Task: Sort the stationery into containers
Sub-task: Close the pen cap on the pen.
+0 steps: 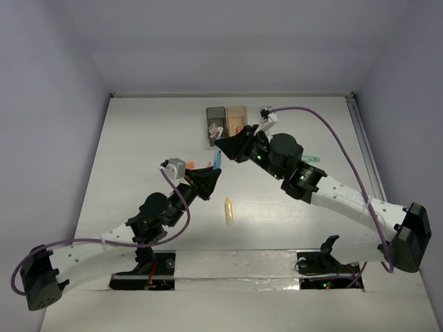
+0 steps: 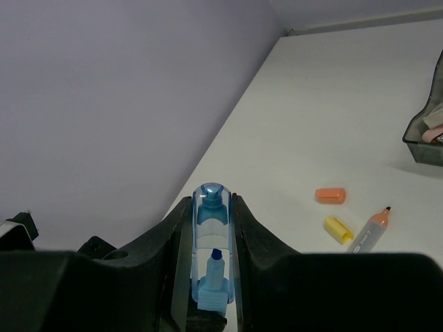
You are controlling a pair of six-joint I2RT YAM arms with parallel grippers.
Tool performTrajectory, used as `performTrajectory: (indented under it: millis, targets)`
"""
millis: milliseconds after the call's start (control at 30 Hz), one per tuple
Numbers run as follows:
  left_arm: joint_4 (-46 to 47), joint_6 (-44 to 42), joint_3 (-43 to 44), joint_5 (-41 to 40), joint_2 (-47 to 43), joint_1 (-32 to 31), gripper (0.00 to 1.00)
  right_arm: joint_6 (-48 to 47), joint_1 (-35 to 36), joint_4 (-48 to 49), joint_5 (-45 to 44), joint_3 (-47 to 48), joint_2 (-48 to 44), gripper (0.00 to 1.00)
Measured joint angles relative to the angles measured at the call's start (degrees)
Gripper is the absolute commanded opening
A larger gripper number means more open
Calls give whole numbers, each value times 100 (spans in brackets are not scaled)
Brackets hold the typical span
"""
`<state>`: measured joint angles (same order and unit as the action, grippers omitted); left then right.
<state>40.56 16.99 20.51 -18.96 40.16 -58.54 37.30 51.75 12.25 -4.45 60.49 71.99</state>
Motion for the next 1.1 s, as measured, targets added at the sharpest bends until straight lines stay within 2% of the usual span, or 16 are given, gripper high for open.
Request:
performTrajectory:
  millis: [333,900,1100]
  targets:
    - [-52,413,138,-330,179,0,0,-15,22,356,-118,-254,0,0]
    - [57,413,138,-605,221,0,0,-136,367,457,-420,-334,136,0]
    - [-201,385,138,-678,28,-24,0,-190,584,520,-761,-380,188,0]
